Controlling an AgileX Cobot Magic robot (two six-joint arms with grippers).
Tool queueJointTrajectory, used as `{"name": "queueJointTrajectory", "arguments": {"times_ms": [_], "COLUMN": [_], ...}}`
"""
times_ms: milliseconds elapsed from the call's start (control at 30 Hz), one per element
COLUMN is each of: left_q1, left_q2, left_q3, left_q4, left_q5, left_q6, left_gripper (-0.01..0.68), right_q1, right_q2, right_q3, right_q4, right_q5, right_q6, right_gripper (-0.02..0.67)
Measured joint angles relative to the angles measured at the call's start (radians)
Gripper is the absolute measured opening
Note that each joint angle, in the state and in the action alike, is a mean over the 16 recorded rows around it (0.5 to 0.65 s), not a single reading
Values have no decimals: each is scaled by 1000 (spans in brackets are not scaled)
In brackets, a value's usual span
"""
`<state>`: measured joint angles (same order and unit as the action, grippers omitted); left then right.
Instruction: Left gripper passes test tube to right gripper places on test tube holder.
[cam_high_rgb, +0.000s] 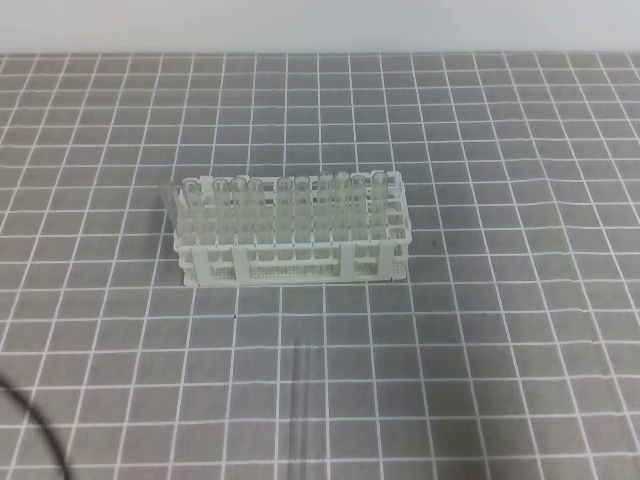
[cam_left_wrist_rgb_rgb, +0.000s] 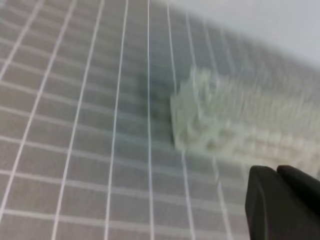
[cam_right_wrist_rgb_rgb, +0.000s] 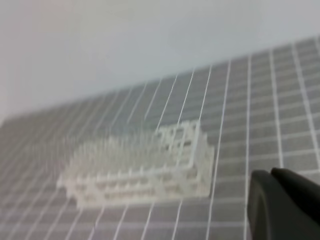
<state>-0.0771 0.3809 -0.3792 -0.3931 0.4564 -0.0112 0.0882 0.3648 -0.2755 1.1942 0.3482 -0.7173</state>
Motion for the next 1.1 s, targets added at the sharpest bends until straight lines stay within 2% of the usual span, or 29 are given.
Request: {"name": "queueJointTrajectory", "arguments": {"times_ms": [233,433,667,833,1100], "left_q1": [-6,-79,-279,-454,-641], "left_q2": [308,552,819,981,1163], "left_q3": [-193,-270,-329,-413,-595], "left_q4": [-90,-190,-237,-159,2], "left_q5": [213,256,183,165,262], "left_q6": [172,289,280,159,-53], "left_gripper": [-2,-2,-2,-2,-2], "right_q1": [0,0,0,0,0], "right_q2": [239,365,413,416,416], "right_q3": [-134,-187,-201,-202,-202], "right_q4": [-136,-204,-227,-233,-240], "right_q5": [169,269,321,337,361], "right_q6": [14,25,29,28,26], "right_gripper": [-13,-13,-13,-13,-13]}}
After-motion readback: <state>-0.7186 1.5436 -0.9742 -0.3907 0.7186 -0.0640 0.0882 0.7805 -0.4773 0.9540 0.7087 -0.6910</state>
